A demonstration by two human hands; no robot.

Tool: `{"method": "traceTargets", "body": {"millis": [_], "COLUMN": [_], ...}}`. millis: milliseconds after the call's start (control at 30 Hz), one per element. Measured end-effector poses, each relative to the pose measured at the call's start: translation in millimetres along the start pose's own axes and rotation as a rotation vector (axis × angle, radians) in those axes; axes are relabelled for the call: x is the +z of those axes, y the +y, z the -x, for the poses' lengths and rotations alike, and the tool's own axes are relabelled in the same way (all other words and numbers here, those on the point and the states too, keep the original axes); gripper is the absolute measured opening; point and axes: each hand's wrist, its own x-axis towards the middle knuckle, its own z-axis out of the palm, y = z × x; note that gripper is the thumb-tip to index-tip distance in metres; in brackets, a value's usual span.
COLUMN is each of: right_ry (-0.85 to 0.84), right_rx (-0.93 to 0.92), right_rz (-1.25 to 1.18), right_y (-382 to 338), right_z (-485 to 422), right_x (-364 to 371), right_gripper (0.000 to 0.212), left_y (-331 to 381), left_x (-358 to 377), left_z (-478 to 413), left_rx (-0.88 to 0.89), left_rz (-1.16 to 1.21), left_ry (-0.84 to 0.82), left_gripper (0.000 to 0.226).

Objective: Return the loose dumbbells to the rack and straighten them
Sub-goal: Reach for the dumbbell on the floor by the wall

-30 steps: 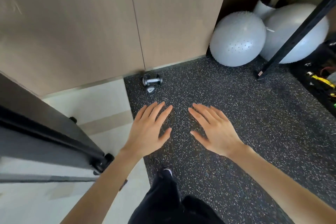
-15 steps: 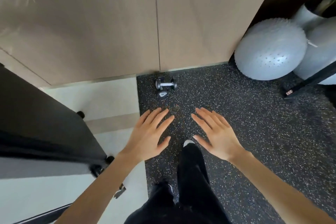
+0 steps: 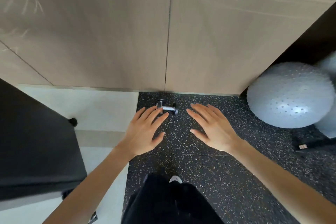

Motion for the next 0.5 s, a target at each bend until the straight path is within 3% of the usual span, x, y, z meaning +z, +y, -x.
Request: {"method": "traceTargets", "body": {"millis": [300,500], "right_ry": [-0.069,-0.069], "right_rx": [-0.089,-0.046], "right_rz": [-0.054,-0.109], "right_y": [59.8,103.8], "right_z": [-90.0,-171.3], "right_x": [43.9,54.3], "right_gripper": [0.057,0.053], "left_y": [-58.4,-130.8], "left_x": [35.8,46.1], "left_z": [-60.7,-131.5], "left_rx": [-0.048,-0.029], "left_rz": [0.021,0.038], "left_ry": [-0.043,-0.076], "left_gripper": [0.06,0.058]}}
